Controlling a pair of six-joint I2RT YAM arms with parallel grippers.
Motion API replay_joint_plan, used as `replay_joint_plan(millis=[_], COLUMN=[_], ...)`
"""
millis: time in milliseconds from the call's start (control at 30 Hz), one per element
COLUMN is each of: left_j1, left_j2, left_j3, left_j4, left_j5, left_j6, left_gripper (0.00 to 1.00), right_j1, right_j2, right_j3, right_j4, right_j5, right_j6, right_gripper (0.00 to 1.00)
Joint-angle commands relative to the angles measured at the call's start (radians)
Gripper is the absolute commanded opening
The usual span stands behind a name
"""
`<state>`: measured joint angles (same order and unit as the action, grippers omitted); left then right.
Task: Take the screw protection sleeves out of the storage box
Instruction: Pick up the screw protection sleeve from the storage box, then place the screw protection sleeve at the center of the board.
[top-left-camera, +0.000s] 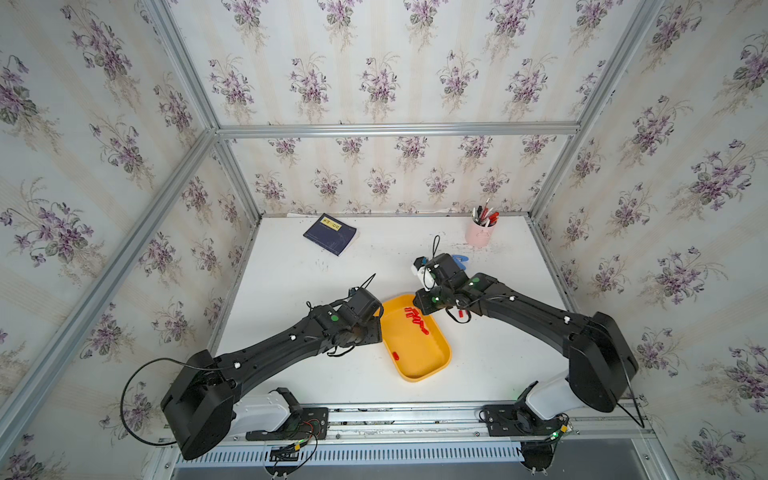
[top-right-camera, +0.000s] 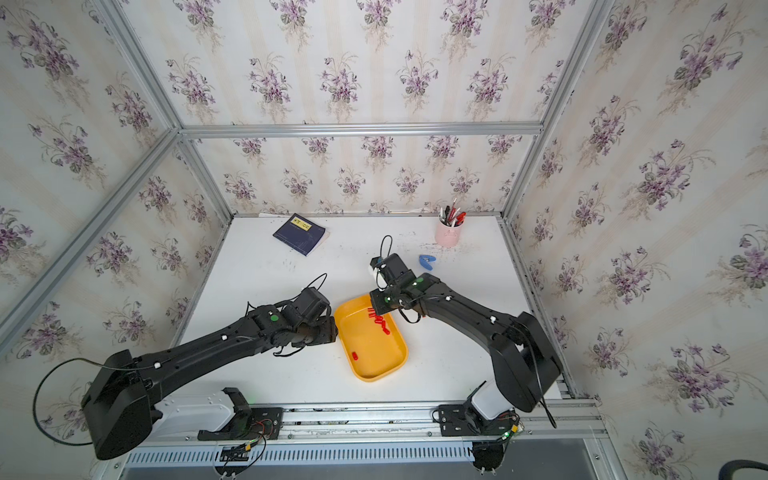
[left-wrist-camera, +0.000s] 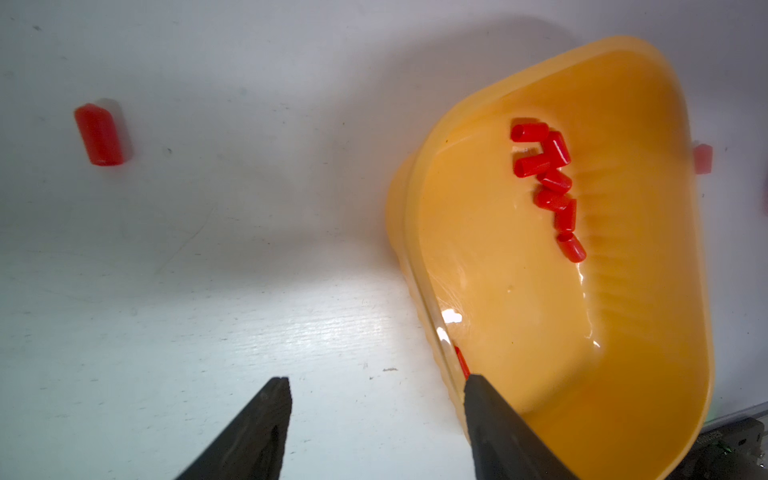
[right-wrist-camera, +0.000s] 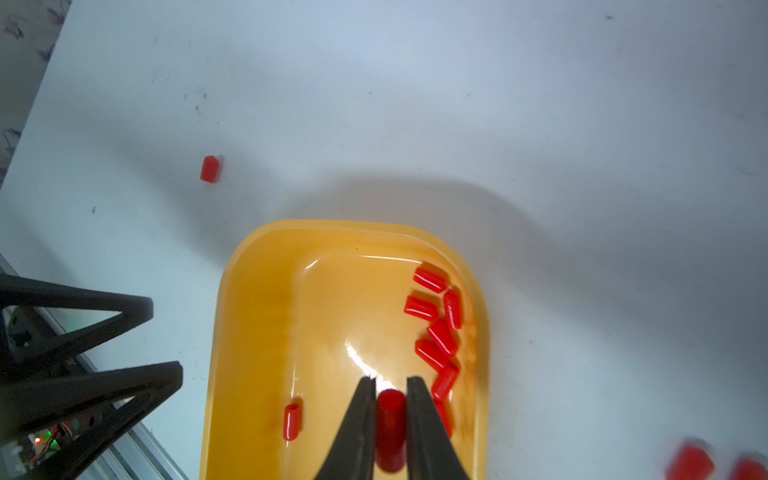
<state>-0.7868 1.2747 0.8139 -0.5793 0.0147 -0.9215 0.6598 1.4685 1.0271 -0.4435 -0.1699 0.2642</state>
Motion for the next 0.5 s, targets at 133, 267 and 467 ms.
replay_joint_plan(millis=[133,267,467], left_j1=[0.000,0.000,0.000], left_j2=[0.025,0.045,0.050], left_j3=[0.024,0.032,0.041], left_j4=[-0.013,-0.008,-0.014], left_j5=[-0.006,0.001,0.003], left_j6=[0.030,0.032,0.037], left_gripper=[0.71,0.71,0.71], right_j1=[-0.210,-0.242,-0.259], right_j2=[-0.093,-0.052,0.059], right_j3=[-0.105,-0.136,-0.181], right_j4=[-0.093,-0.070,0.008], right_j5=[-0.002,0.018,0.024], right_j6=[0.017,0.013,0.026], right_gripper=[0.18,0.19,0.18])
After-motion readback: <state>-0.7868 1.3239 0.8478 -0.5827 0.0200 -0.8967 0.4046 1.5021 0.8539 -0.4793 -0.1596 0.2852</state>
